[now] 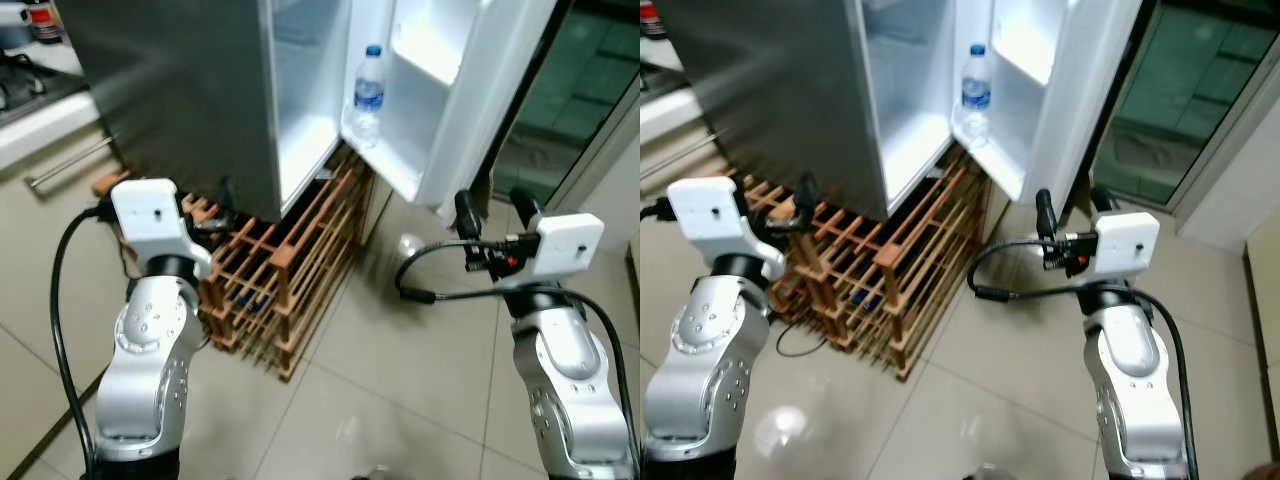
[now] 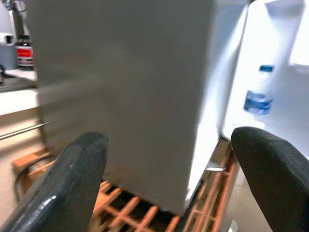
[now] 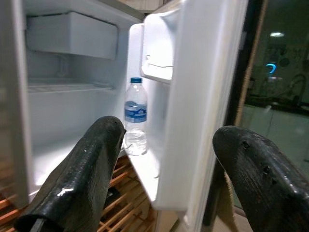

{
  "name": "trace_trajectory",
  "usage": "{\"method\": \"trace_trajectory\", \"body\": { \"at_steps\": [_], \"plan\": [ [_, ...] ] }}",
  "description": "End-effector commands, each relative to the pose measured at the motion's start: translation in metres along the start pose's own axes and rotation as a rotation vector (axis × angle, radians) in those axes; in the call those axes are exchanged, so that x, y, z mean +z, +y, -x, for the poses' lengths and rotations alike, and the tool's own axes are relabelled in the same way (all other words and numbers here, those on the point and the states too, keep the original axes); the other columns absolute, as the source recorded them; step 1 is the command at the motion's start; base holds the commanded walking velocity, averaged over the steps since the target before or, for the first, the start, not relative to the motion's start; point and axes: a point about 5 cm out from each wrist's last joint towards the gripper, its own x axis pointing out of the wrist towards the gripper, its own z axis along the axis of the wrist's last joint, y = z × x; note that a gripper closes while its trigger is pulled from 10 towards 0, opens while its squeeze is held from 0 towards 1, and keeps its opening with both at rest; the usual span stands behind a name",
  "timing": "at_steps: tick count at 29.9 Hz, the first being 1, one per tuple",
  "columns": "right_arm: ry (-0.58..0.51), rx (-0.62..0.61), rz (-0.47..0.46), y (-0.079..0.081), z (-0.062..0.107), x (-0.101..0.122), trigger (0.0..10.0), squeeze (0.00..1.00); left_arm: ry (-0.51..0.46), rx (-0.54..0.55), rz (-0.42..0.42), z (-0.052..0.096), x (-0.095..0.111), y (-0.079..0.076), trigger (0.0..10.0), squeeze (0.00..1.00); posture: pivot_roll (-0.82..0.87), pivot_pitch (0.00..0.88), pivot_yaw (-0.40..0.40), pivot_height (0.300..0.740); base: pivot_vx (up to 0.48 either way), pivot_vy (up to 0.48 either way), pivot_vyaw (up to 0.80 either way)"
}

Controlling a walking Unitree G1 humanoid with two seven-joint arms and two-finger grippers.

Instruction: Restocking fridge

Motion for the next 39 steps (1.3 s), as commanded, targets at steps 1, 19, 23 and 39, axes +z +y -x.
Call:
{"method": "trace_trajectory", "body": {
  "at_steps": [1, 19, 23, 39],
  "plan": [
    [0.02, 0.004, 0.013, -0.005, -0.004, -0.003, 10.0, 0.0, -0.003, -0.009, 0.01, -0.004, 0.003, -0.009, 10.0, 0.0, -0.09, 0.0, -0.001, 0.74, 0.322, -0.352, 0.0],
    [0.038, 0.199, 0.005, 0.023, -0.035, -0.012, 10.0, 0.0, 0.016, 0.074, 0.036, -0.026, -0.002, -0.01, 10.0, 0.0, -0.09, 0.0, -0.004, 0.74, 0.323, -0.219, 0.0],
    [0.048, 0.276, -0.006, 0.034, -0.045, -0.016, 10.0, 0.0, 0.014, 0.079, 0.026, -0.028, -0.002, -0.008, 10.0, 0.0, -0.08, 0.0, -0.007, 0.74, 0.0, 0.0, 0.0],
    [0.077, 0.297, 0.049, 0.012, -0.088, -0.029, 10.0, 0.0, 0.026, 0.162, -0.075, -0.008, 0.004, 0.024, 10.0, 0.0, 0.03, 0.112, -0.011, 0.74, 0.0, 0.0, 0.0]
  ]
}}
